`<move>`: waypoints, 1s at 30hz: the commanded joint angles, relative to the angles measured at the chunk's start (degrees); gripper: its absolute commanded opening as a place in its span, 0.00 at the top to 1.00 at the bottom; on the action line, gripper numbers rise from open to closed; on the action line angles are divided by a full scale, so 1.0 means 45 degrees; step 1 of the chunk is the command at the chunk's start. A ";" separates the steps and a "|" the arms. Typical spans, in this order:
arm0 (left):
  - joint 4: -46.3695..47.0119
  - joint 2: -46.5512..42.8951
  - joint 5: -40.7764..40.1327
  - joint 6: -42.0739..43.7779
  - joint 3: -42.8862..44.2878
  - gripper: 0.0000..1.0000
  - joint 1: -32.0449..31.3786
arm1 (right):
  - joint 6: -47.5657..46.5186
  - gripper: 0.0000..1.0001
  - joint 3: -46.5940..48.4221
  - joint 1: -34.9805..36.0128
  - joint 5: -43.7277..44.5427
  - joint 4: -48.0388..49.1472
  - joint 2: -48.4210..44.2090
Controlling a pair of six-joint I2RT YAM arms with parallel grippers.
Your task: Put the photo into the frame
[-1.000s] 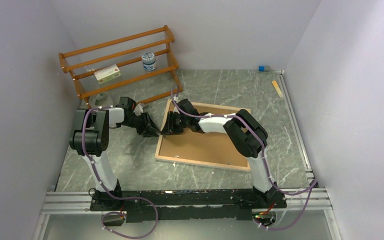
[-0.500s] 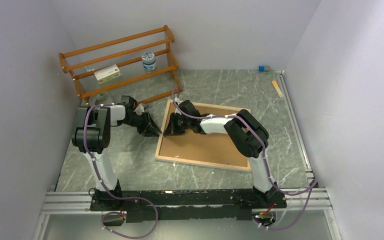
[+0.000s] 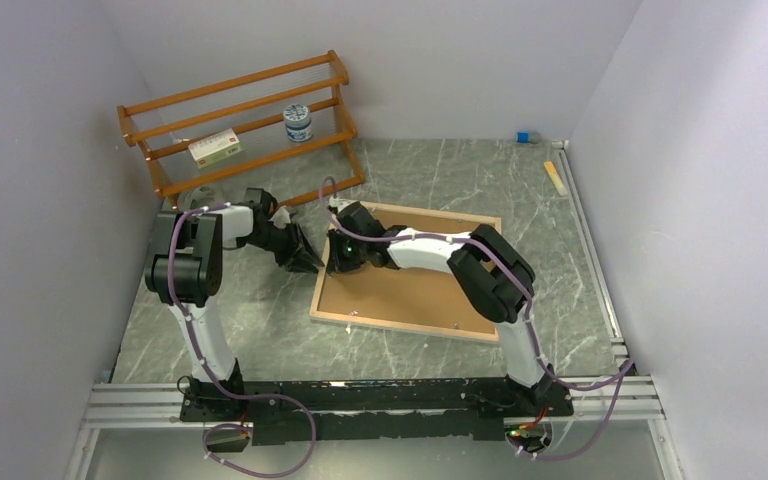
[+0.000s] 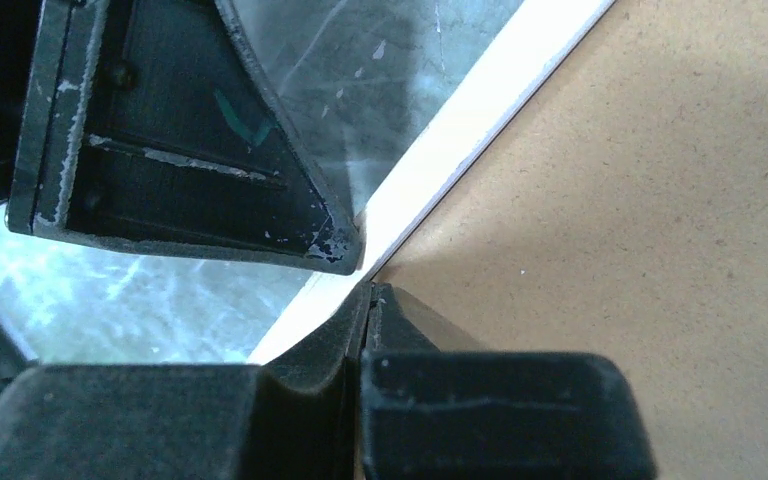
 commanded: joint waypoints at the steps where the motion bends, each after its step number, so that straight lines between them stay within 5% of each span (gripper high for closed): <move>1: -0.0875 0.0514 -0.2271 0.0686 0.0027 0.67 -0.0081 | -0.2476 1.00 0.0460 0.0888 0.3214 -0.2800 -0.0063; 17: -0.0861 0.0603 -0.2386 0.0547 0.0014 0.67 -0.0081 | -0.5508 0.98 0.1047 0.2787 0.5862 -0.4016 0.0740; 30: -0.0044 0.0653 -0.0588 0.0525 -0.0051 0.65 -0.0081 | -0.1501 0.83 0.0976 0.0754 0.0868 -0.2256 -0.0451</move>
